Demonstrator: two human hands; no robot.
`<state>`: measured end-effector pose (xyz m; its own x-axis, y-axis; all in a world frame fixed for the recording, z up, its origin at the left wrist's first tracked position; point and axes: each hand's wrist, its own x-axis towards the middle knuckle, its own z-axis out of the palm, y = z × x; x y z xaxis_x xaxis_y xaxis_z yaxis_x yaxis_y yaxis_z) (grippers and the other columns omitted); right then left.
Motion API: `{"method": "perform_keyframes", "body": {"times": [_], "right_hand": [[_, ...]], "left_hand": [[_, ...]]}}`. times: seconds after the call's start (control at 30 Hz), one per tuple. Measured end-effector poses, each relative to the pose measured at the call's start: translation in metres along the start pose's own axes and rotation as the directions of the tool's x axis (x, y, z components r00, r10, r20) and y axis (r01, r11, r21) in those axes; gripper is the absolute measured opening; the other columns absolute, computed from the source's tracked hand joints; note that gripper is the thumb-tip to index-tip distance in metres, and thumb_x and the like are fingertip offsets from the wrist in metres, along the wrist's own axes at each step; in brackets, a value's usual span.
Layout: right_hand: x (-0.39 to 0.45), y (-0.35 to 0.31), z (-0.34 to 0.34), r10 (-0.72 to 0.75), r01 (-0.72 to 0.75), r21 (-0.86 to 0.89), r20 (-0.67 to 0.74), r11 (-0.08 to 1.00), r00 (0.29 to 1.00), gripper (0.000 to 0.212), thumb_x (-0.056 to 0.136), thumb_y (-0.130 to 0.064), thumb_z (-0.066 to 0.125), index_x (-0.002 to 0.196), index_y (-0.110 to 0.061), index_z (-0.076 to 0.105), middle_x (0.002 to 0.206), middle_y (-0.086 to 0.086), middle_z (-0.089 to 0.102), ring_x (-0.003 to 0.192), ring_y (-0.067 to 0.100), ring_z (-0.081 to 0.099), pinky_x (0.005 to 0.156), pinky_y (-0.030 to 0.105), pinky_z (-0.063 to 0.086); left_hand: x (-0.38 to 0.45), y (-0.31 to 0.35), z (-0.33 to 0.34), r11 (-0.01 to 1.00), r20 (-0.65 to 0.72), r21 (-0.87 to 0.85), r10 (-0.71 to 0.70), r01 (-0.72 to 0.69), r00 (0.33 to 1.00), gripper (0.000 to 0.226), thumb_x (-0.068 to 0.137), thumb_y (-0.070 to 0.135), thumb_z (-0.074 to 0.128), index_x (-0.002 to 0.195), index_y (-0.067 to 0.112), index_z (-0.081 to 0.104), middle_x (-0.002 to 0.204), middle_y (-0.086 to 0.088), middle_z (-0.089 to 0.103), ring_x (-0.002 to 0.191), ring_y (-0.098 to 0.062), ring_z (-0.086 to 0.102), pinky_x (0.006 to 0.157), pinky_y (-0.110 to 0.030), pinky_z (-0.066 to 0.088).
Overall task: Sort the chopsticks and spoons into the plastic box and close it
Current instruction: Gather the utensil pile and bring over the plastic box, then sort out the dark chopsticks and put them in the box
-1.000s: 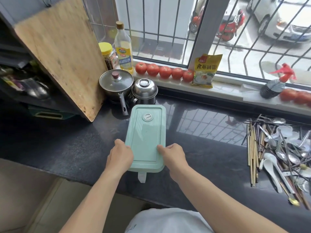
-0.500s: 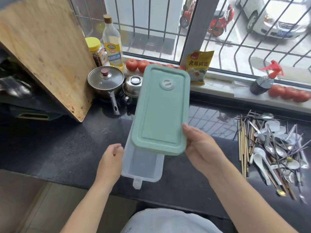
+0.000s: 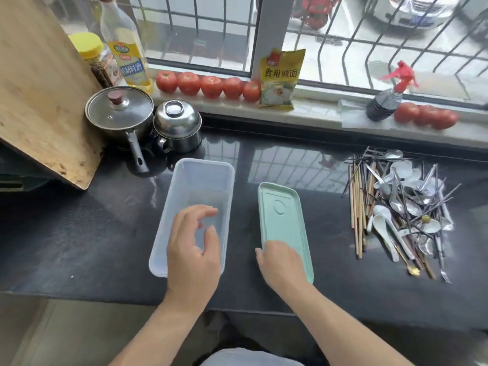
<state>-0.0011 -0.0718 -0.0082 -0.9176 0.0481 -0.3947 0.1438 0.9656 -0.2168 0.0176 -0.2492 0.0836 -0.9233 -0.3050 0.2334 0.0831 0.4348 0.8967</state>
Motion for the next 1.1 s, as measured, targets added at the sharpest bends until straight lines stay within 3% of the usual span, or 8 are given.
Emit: {"method": "perform_keyframes", "body": {"times": [0.1, 0.2, 0.37, 0.53, 0.67, 0.83, 0.93, 1.1], "right_hand": [[0.002, -0.005, 0.012, -0.124, 0.102, 0.193, 0.105, 0.976, 0.987, 0.037, 0.103, -0.042, 0.039, 0.081, -0.014, 0.048, 0.088, 0.005, 0.058, 0.081, 0.035, 0.057, 0.070, 0.042, 0.047], [-0.005, 0.034, 0.007, -0.038, 0.032, 0.377, 0.009, 0.926, 0.999, 0.023, 0.101, -0.030, 0.041, 0.085, -0.017, 0.052, 0.090, 0.000, 0.056, 0.081, 0.027, 0.057, 0.073, 0.044, 0.050], [-0.002, 0.128, 0.015, 0.132, -0.139, 0.356, 0.044, 0.924, 0.990, 0.035, 0.102, -0.023, 0.042, 0.135, -0.019, 0.053, 0.130, 0.001, 0.054, 0.112, 0.027, 0.058, 0.087, 0.033, 0.044], [0.034, 0.122, 0.030, -0.185, 0.118, 0.602, 0.051, 0.790, 0.981, 0.032, 0.095, -0.021, 0.041, 0.117, -0.034, 0.061, 0.109, -0.006, 0.062, 0.102, 0.017, 0.059, 0.093, 0.041, 0.051], [0.063, 0.173, 0.036, -0.123, 0.229, 0.612, -0.210, 0.757, 0.970, 0.031, 0.095, -0.021, 0.046, 0.116, -0.031, 0.067, 0.114, -0.010, 0.068, 0.106, 0.014, 0.062, 0.093, 0.039, 0.053], [0.073, 0.236, 0.046, -0.065, 0.346, 0.433, -0.545, 0.832, 0.836, 0.023, 0.094, -0.006, 0.048, 0.098, -0.016, 0.068, 0.093, 0.000, 0.066, 0.088, 0.020, 0.058, 0.075, 0.036, 0.046], [0.064, 0.238, 0.057, -0.074, 0.390, 0.365, -0.643, 0.846, 0.762, 0.022, 0.095, -0.004, 0.049, 0.098, -0.012, 0.069, 0.090, 0.000, 0.063, 0.083, 0.017, 0.054, 0.072, 0.030, 0.041], [0.046, 0.240, 0.066, 0.095, 0.264, 0.262, -0.853, 0.928, 0.513, 0.019, 0.093, -0.005, 0.055, 0.107, -0.010, 0.067, 0.104, 0.006, 0.065, 0.089, 0.025, 0.061, 0.071, 0.036, 0.050]], "left_hand": [[-0.016, 0.015, 0.023, 1.000, 0.065, -0.008, 0.015, -0.015, 0.998, 0.027, 0.093, 0.005, 0.053, 0.110, 0.023, 0.063, 0.109, 0.022, 0.059, 0.105, -0.008, 0.060, 0.092, -0.010, 0.043], [-0.044, 0.016, 0.047, 1.000, 0.162, 0.019, 0.011, -0.015, 0.987, 0.032, 0.095, -0.007, 0.057, 0.107, 0.021, 0.065, 0.105, 0.015, 0.063, 0.105, -0.011, 0.062, 0.090, -0.014, 0.047], [-0.088, -0.015, 0.112, 0.983, 0.293, 0.146, -0.151, 0.112, 0.944, 0.047, 0.096, -0.004, 0.057, 0.096, 0.043, 0.058, 0.101, 0.023, 0.063, 0.104, 0.001, 0.060, 0.088, -0.021, 0.051], [-0.085, -0.036, 0.199, 0.979, 0.235, 0.155, -0.169, 0.134, 0.957, 0.035, 0.094, -0.004, 0.055, 0.101, 0.029, 0.063, 0.103, 0.019, 0.063, 0.102, 0.005, 0.057, 0.090, -0.020, 0.049], [-0.057, -0.050, 0.273, 0.992, 0.250, 0.128, -0.048, 0.016, 0.967, 0.037, 0.088, -0.009, 0.051, 0.108, 0.018, 0.066, 0.105, 0.006, 0.065, 0.101, -0.011, 0.059, 0.085, -0.010, 0.040], [-0.052, -0.049, 0.351, 0.997, 0.389, 0.066, -0.064, 0.042, 0.919, 0.040, 0.089, -0.004, 0.045, 0.124, 0.013, 0.058, 0.122, -0.001, 0.058, 0.113, -0.019, 0.054, 0.097, -0.031, 0.043], [-0.068, -0.055, 0.358, 0.993, 0.447, 0.042, -0.116, 0.109, 0.887, 0.041, 0.095, -0.001, 0.047, 0.133, 0.012, 0.055, 0.127, -0.001, 0.057, 0.115, -0.016, 0.052, 0.091, -0.026, 0.038], [-0.079, -0.069, 0.339, 0.994, 0.374, -0.069, -0.052, 0.084, 0.926, 0.038, 0.086, -0.005, 0.041, 0.110, 0.016, 0.063, 0.112, -0.003, 0.069, 0.108, -0.027, 0.064, 0.099, -0.044, 0.053]]}}
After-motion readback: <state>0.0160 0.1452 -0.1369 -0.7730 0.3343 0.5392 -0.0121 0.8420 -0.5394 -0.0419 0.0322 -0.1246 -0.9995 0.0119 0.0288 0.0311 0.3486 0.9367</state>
